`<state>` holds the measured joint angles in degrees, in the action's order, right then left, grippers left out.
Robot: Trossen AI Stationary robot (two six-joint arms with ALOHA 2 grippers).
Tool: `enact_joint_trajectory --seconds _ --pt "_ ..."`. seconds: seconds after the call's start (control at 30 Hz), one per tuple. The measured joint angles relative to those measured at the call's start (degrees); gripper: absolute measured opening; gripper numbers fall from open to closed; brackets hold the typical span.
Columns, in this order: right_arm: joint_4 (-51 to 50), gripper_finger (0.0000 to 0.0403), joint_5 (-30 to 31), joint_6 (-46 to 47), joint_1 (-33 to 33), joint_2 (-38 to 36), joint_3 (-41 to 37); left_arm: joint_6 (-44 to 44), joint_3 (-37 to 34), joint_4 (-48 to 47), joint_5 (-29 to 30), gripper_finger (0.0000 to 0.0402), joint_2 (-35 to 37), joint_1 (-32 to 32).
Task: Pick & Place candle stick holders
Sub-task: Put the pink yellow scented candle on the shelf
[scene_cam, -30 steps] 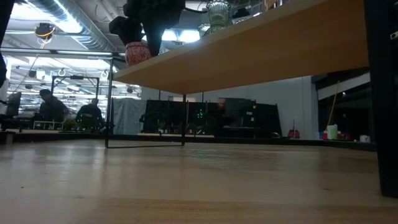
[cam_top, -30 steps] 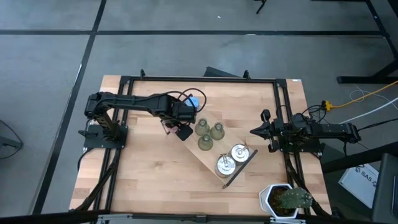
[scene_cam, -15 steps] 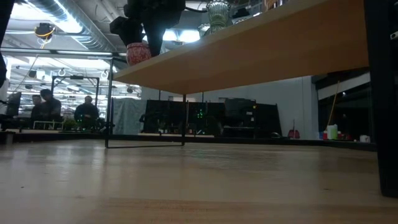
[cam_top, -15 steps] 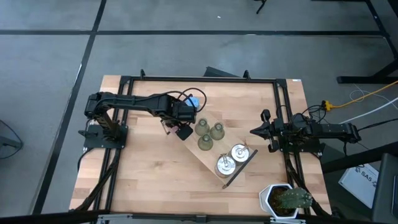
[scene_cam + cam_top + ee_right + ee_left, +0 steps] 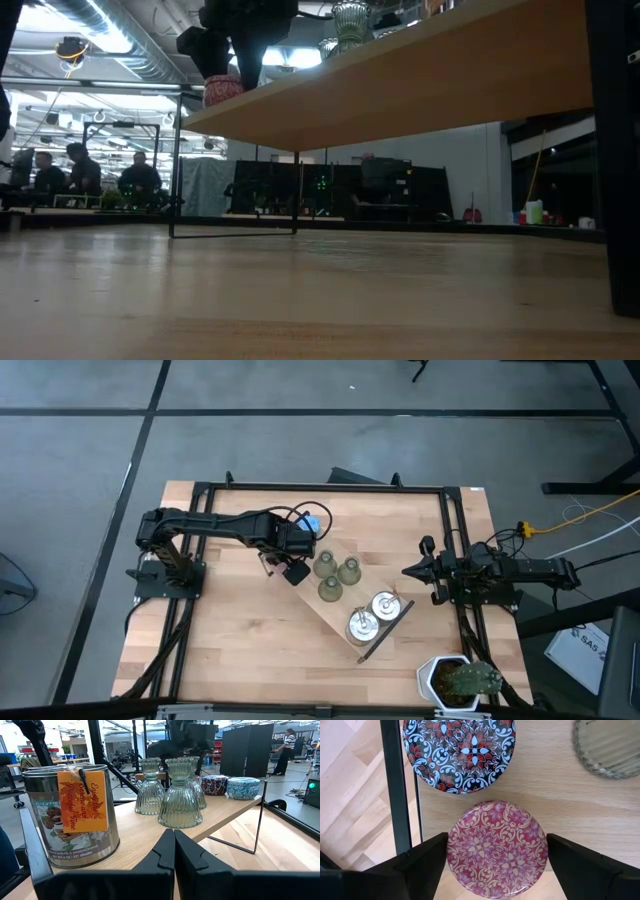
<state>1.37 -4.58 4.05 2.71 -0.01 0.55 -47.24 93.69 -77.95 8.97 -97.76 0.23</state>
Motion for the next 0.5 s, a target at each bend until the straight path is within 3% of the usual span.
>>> enact_joint_trajectory --seconds 0.5 --pt "-0.02 0.0001 0.0 0.0 0.0 0.0 0.01 1.13 1.51 -0.45 -1.18 0.0329 0.37 0.2"
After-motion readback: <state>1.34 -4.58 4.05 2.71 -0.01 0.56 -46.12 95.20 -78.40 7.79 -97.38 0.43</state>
